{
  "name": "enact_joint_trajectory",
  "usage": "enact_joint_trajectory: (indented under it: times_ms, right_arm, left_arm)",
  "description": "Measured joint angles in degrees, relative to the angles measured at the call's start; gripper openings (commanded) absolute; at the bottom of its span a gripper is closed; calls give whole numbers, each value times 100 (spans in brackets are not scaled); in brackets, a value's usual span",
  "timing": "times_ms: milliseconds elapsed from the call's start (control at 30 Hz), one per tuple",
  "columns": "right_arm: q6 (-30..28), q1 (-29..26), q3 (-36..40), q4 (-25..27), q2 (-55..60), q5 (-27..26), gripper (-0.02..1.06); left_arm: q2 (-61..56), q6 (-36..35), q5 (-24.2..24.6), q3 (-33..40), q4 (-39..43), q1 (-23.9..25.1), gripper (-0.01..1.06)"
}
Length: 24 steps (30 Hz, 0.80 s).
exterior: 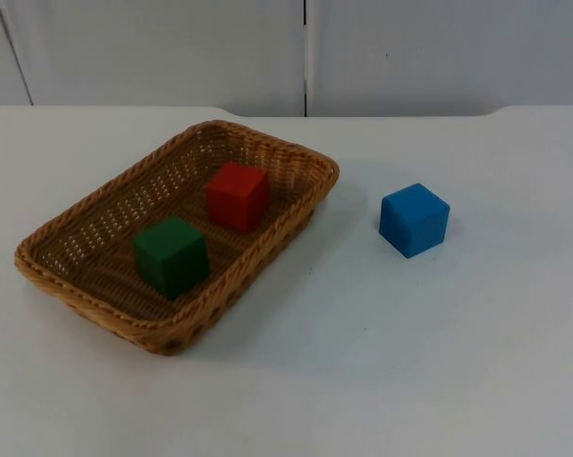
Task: Pick up one cube with each hand and place exactly two cubes into the same basket, leaving the remaining cube outside.
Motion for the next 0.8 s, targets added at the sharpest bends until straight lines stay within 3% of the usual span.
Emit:
enact_joint_trajectory:
  times_ms: [333,800]
  right_arm:
    - [0,-142,0,36,0,0,76]
    - [0,-897,0,36,0,0,76]
  left_arm:
    - [0,10,0,0,0,704,97]
    - [0,10,0,0,0,1859,97]
